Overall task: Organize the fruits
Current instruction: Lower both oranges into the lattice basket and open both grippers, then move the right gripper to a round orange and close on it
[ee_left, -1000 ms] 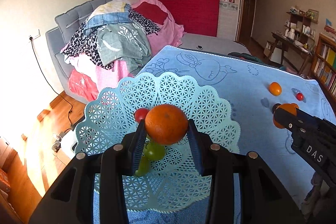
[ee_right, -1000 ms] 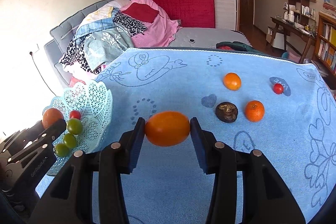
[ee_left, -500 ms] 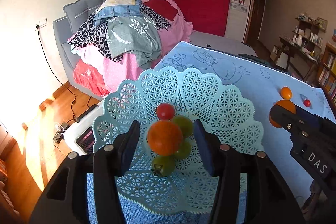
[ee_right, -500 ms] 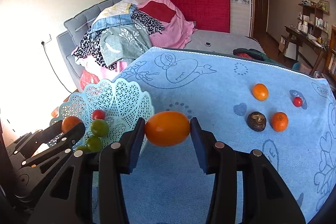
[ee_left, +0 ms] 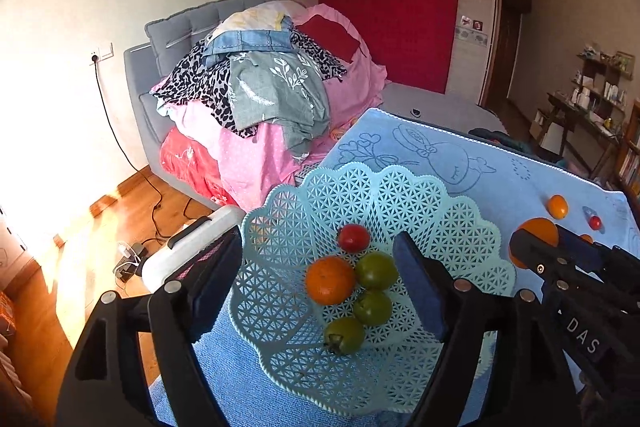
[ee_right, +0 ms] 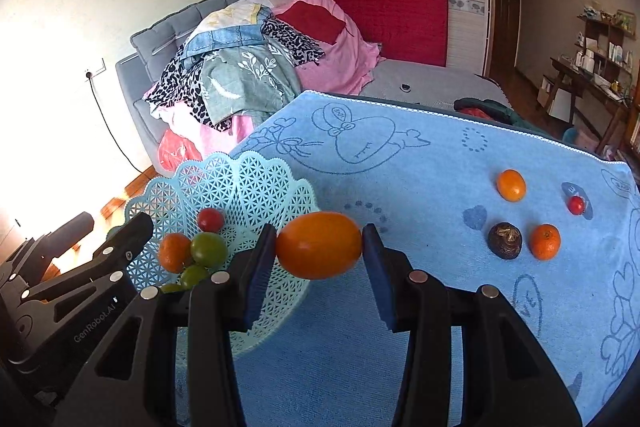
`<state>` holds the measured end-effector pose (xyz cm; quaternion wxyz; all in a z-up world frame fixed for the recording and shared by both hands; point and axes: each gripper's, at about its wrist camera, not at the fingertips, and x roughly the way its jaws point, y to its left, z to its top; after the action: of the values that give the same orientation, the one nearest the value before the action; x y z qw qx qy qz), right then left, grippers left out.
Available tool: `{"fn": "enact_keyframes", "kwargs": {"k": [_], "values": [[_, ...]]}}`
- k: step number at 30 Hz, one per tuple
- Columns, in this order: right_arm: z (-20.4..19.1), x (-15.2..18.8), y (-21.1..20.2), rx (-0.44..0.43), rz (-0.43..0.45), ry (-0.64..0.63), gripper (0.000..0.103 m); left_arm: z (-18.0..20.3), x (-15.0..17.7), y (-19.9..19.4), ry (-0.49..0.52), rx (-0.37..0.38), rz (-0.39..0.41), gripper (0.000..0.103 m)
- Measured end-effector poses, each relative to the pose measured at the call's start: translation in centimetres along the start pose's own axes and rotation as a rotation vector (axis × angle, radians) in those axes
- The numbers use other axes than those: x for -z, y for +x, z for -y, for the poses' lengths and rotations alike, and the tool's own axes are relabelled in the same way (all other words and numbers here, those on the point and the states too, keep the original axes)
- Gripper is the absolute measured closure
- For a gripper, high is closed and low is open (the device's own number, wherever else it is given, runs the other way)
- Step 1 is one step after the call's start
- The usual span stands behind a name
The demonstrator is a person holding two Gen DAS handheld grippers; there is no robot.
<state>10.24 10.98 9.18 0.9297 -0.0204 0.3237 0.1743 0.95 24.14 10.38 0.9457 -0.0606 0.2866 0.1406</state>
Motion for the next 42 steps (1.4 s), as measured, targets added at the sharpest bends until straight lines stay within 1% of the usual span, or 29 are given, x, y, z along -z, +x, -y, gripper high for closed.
{"fn": "enact_keyframes", "kwargs": {"k": [4, 7, 12, 16, 17, 18, 20, 21, 30, 42], "values": [[-0.4, 0.1, 0.4, -0.012, -0.011, -0.006, 0.057, -0.4, -0.2, -0.3, -0.01, -0.002, 0.005, 0.025], [-0.6, 0.1, 0.8, -0.024, -0.024, -0.004, 0.057, -0.7, -0.4, -0.5, -0.012, -0.01, 0.014, 0.019], [-1.0, 0.3, 1.3, -0.033, -0.039, -0.013, 0.057, -0.9, -0.4, -0.9, -0.005, -0.043, 0.033, 0.019], [-1.2, 0.3, 1.7, -0.058, -0.048, -0.017, 0.056, -1.3, -0.6, -0.9, -0.017, -0.042, 0.032, 0.017], [-1.3, 0.3, 1.7, -0.061, -0.044, -0.016, 0.051, -1.4, -0.6, -0.9, -0.018, -0.042, 0.032, 0.017], [-1.2, 0.3, 1.6, -0.054, -0.037, -0.013, 0.044, -1.5, -0.7, -0.9, -0.022, -0.045, 0.033, 0.016], [-0.9, 0.2, 1.4, -0.054, -0.026, -0.001, 0.038, -1.7, -0.8, -0.9, -0.032, -0.046, 0.034, 0.016], [-0.8, 0.2, 1.3, -0.052, -0.024, 0.003, 0.038, -1.8, -0.8, -0.9, -0.035, -0.044, 0.033, 0.015], [0.2, 0.6, 1.1, -0.019, -0.02, 0.027, 0.038, -1.3, -0.8, -1.0, -0.024, -0.032, 0.032, 0.015], [3.3, 1.8, 0.8, 0.034, -0.034, 0.088, 0.038, 0.3, -0.1, -1.2, 0.007, 0.021, 0.011, 0.013]]}}
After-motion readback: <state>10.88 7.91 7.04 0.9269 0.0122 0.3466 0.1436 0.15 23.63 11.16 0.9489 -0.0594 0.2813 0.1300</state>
